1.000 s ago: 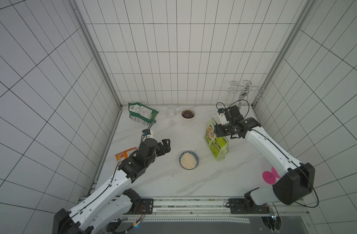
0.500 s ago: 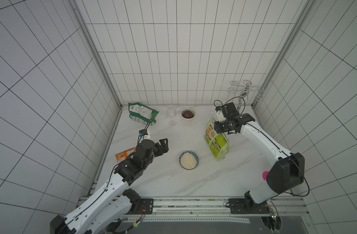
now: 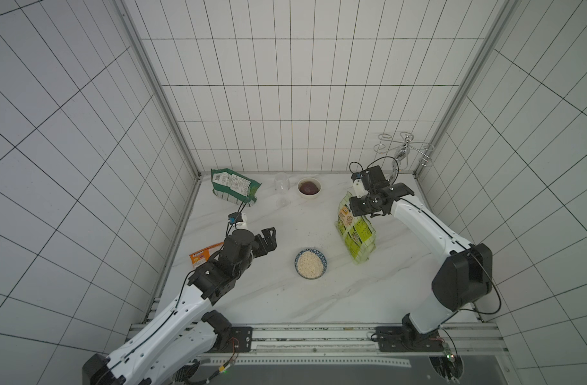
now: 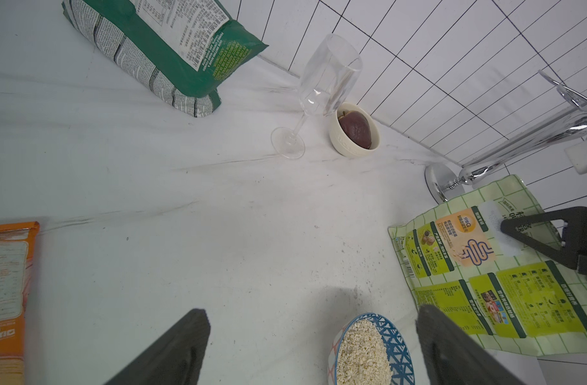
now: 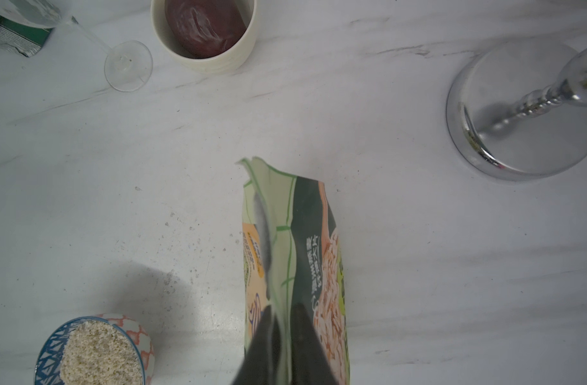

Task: Pour the oats into the breakfast bowl
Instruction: Close the oats bag at the center of the board.

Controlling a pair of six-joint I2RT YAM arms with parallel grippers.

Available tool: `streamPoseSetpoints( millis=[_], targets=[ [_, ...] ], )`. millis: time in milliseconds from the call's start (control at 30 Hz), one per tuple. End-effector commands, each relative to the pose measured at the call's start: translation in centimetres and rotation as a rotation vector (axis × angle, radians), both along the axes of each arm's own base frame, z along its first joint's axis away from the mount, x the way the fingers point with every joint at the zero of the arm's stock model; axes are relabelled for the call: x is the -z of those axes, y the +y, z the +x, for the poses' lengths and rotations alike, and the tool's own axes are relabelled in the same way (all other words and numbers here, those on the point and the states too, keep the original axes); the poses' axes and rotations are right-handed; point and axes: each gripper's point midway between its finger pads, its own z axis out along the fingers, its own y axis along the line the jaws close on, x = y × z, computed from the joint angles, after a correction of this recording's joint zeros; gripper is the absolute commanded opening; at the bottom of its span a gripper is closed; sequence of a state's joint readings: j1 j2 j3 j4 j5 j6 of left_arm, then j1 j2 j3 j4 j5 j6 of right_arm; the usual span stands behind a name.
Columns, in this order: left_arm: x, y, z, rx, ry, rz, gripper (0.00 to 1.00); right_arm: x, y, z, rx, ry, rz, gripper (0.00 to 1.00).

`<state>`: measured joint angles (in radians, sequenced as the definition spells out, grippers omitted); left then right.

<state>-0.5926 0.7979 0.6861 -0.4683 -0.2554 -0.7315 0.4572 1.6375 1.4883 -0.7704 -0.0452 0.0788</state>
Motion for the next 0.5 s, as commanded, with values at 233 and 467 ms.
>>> streamPoseSetpoints(
  millis=[233, 467],
  targets=[
    [-0.7, 0.9, 0.8, -0.028, -0.037, 0.004, 0.99, -1.4, -1.8, -3.3, 0.013, -0.010, 0.012, 0.45],
    [-0.8, 1.6, 1.2, -0.046, -0.045, 0.003, 0.99, -0.6, -1.6, -3.6, -0.010, 0.026, -0.001, 0.35]
  ],
)
